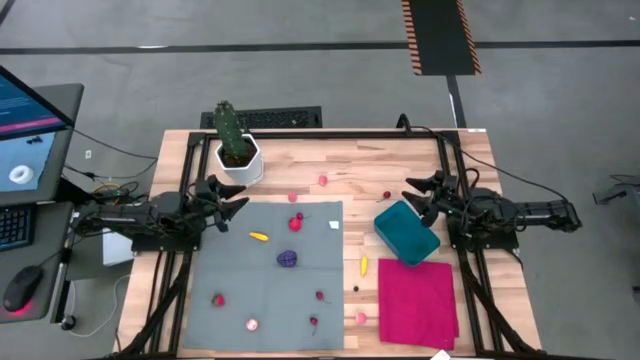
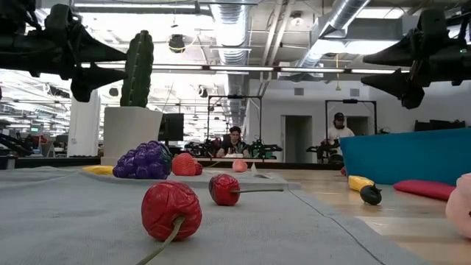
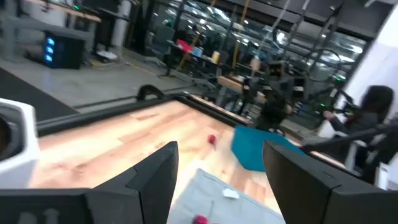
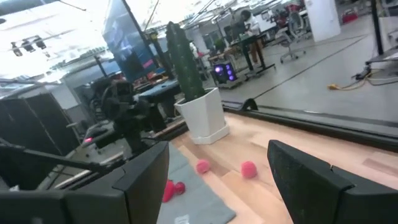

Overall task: Pick and placing Produce into tupperware
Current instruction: Put the yellow corn into the blue bin

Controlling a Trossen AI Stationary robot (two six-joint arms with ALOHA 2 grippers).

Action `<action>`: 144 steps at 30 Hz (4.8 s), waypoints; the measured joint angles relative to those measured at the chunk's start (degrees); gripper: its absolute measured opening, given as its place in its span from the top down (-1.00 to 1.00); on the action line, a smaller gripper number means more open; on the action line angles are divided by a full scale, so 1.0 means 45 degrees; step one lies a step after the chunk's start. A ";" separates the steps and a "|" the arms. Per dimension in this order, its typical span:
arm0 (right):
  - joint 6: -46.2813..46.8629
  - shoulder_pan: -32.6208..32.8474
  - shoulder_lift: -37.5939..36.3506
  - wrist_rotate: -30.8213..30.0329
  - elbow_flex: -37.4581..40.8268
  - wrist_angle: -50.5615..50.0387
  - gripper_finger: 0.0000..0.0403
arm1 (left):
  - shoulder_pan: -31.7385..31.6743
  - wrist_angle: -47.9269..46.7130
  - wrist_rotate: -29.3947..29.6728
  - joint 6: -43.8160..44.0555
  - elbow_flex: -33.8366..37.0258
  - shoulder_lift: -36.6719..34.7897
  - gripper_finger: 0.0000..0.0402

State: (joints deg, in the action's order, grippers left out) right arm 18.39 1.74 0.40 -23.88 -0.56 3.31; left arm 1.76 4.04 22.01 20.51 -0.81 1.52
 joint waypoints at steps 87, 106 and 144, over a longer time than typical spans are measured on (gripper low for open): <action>1.4586 0.4150 2.2413 0.6325 -1.4176 -0.8794 -0.47 | 0.0049 0.3587 -0.0281 0.2202 -0.2464 0.9495 -0.12; 1.3615 0.3945 2.3700 0.5555 -1.4872 -0.9790 -0.47 | 0.0049 0.3345 -0.0249 0.2500 -0.2464 0.9500 -0.12; 1.2706 0.3274 2.4307 0.5577 -1.4894 -0.8779 -0.29 | 0.0045 0.2864 -0.0254 0.2845 -0.2464 0.9495 -0.12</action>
State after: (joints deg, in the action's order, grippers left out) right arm 75.56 16.47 109.78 1.21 -67.58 -36.20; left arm 1.96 16.93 20.86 33.31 -11.90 44.25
